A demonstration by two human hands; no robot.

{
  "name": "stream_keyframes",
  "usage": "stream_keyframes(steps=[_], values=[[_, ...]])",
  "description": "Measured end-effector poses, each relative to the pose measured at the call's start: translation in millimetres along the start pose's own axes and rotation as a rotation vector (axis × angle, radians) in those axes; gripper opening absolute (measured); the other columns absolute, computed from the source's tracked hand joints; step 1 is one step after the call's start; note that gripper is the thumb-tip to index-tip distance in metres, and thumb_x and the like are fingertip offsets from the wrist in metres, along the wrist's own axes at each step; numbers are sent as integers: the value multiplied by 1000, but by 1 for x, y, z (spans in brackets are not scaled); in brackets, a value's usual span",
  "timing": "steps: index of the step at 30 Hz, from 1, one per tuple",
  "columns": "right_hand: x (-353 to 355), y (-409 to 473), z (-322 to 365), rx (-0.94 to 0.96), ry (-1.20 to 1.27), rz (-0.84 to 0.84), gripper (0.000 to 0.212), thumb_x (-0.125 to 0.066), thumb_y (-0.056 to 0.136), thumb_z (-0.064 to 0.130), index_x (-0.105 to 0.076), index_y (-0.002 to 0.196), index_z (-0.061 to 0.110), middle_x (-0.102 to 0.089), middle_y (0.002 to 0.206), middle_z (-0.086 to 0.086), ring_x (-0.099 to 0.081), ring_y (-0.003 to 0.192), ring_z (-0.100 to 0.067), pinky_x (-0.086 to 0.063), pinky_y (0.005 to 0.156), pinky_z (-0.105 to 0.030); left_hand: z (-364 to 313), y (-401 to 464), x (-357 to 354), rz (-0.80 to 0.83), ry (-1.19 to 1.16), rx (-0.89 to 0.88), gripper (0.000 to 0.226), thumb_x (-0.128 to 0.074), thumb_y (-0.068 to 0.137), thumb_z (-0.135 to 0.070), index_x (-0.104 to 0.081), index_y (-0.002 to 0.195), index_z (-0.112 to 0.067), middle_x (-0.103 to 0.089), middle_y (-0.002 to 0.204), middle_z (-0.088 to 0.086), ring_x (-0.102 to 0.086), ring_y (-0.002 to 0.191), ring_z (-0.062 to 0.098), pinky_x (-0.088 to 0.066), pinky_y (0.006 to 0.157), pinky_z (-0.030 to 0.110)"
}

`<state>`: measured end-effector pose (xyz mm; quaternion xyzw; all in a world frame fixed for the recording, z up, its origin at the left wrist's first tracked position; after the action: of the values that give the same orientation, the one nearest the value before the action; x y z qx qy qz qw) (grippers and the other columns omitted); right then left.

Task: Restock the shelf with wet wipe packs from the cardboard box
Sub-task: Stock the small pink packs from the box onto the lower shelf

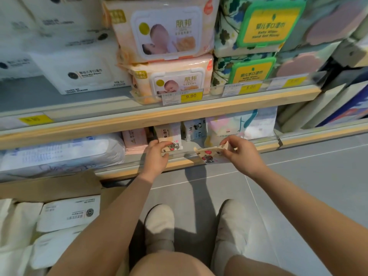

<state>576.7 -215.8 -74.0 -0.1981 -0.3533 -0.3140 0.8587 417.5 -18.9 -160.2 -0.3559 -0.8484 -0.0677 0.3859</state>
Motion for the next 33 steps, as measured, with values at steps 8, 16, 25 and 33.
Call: stream_keyframes(steps=[8, 16, 25, 33], values=[[2, -1, 23, 95, -6, 150, 8, -65, 83, 8, -62, 87, 15, -61, 76, -2, -58, 79, -23, -47, 73, -33, -76, -44, 1, 244, -37, -408, 41, -75, 77, -23, -64, 116, -19, -58, 96, -11, -49, 65, -8, -36, 66, 5], [12, -2, -7, 77, 75, -138, 46, -72, 79, 17, -54, 122, 19, -52, 115, 6, -50, 100, -7, -39, 85, -20, -67, -13, -9, -85, -106, -138, 15, -60, 91, -24, -64, 95, -9, -66, 77, 1, -62, 67, 14, -48, 60, 26], [-5, -11, -53, -58, 147, -125, 38, -67, 85, 21, -56, 121, 17, -56, 110, 7, -52, 98, -7, -38, 75, -11, -56, 27, -34, -90, -79, 1, 22, -57, 92, -25, -68, 89, -6, -70, 81, 6, -65, 78, 20, -50, 70, 32], [-25, -12, -32, 111, -53, 143, 44, -58, 91, 16, -48, 133, 17, -49, 132, -3, -48, 118, -18, -40, 99, -29, -64, 21, -37, -27, 19, 86, 26, -58, 92, -28, -73, 88, -6, -71, 82, 7, -59, 74, 15, -38, 67, 25]])
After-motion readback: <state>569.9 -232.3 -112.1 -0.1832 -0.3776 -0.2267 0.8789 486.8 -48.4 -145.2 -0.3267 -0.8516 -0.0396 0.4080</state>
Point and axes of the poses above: each hand's wrist, its own y-axis towards the middle knuckle, its own x-axis out of the back of the hand, z = x × y, the point moved 1 cm from there along y, towards the middle knuckle
